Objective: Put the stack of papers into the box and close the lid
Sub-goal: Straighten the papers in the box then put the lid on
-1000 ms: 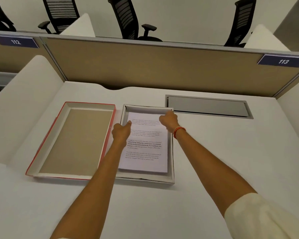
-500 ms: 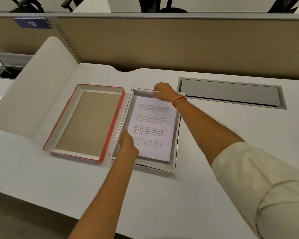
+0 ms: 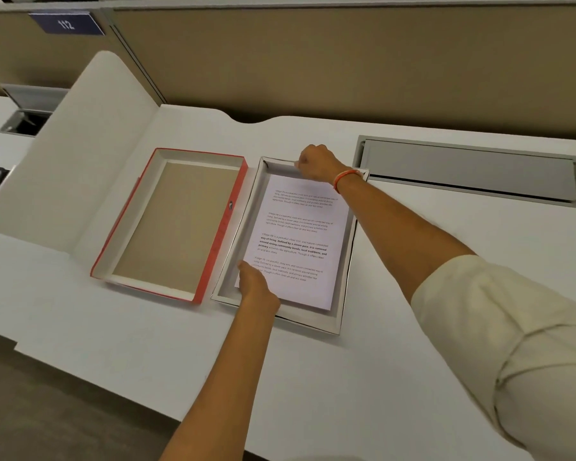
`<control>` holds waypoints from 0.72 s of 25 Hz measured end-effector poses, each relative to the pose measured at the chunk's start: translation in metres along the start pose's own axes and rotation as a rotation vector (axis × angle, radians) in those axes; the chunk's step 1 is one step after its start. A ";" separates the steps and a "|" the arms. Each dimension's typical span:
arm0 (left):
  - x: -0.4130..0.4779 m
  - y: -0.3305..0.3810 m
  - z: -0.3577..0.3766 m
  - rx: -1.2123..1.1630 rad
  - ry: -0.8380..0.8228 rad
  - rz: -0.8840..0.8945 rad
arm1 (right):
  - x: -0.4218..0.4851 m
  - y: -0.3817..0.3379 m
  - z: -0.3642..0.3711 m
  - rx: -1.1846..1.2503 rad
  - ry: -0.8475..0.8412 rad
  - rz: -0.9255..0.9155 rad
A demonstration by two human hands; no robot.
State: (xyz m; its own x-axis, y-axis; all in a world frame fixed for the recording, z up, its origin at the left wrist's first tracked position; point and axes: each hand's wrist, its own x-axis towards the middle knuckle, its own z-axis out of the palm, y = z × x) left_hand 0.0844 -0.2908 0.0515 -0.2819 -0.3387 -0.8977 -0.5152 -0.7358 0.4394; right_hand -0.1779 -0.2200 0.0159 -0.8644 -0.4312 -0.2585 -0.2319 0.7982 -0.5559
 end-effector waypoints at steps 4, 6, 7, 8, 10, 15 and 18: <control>0.010 -0.005 0.001 -0.033 0.034 0.022 | 0.010 0.000 -0.006 0.095 0.028 0.025; 0.014 -0.007 -0.001 -0.041 0.038 0.030 | 0.009 0.001 -0.005 0.048 -0.048 0.041; 0.013 -0.008 -0.001 -0.037 0.036 0.034 | 0.009 0.002 -0.003 0.030 -0.088 0.043; 0.012 -0.009 -0.001 -0.027 0.031 0.035 | 0.008 0.004 -0.002 0.021 -0.118 0.040; 0.010 -0.009 0.001 -0.018 0.017 0.026 | 0.009 0.003 -0.002 0.000 -0.150 0.039; 0.017 -0.008 0.000 -0.026 -0.012 -0.038 | 0.015 0.005 0.000 -0.016 -0.187 0.058; 0.027 -0.009 -0.002 -0.070 -0.044 -0.042 | 0.019 0.009 0.002 0.021 -0.177 0.076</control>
State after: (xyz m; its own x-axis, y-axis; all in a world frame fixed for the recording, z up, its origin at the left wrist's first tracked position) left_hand 0.0832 -0.2946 0.0237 -0.2976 -0.2813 -0.9123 -0.4700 -0.7886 0.3965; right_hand -0.1956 -0.2219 0.0041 -0.7866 -0.4389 -0.4343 -0.1584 0.8233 -0.5451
